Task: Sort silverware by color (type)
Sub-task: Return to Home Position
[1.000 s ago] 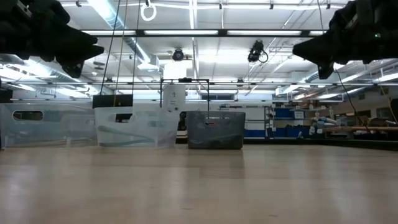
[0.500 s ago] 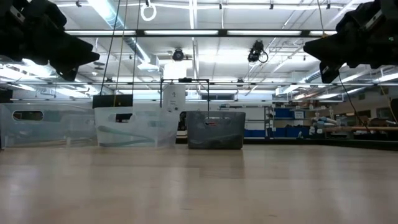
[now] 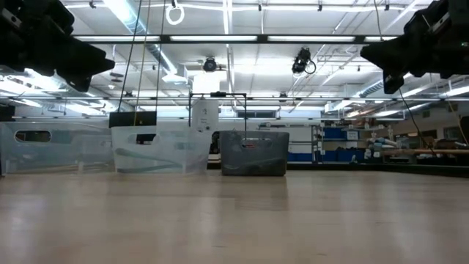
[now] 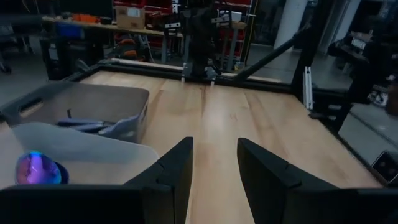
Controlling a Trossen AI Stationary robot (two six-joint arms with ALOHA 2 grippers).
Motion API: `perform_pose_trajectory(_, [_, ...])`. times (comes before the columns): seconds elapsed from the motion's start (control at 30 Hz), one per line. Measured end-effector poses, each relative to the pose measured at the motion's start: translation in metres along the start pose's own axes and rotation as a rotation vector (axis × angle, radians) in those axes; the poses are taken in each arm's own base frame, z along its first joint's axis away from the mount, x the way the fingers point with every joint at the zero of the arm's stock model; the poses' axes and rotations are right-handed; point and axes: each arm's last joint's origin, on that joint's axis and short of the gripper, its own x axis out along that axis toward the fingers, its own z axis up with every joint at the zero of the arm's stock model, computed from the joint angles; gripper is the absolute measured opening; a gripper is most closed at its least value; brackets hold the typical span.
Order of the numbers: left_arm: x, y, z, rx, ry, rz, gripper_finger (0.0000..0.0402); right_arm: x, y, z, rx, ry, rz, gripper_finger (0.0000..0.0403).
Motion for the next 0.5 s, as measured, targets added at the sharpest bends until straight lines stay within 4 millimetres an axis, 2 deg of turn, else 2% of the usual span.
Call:
perform_pose_trajectory(0.17, [0.0, 0.0002, -0.0013, -0.023, 0.012, 0.002, 0.0132, 0.0, -0.0006, -0.0028, -0.089, 0.029, -0.005, 0.0046])
perform_pose_trajectory(0.4, [-0.0001, 0.0005, -0.0031, 0.178, 0.03, 0.002, 0.0132, 0.0, -0.0005, -0.0022, -0.098, 0.023, -0.004, 0.0046])
perform_pose_trajectory(0.5, [-0.0001, 0.0006, -0.0034, 0.194, 0.033, 0.002, 0.0133, 0.0, -0.0005, -0.0022, -0.098, 0.023, -0.004, 0.0046])
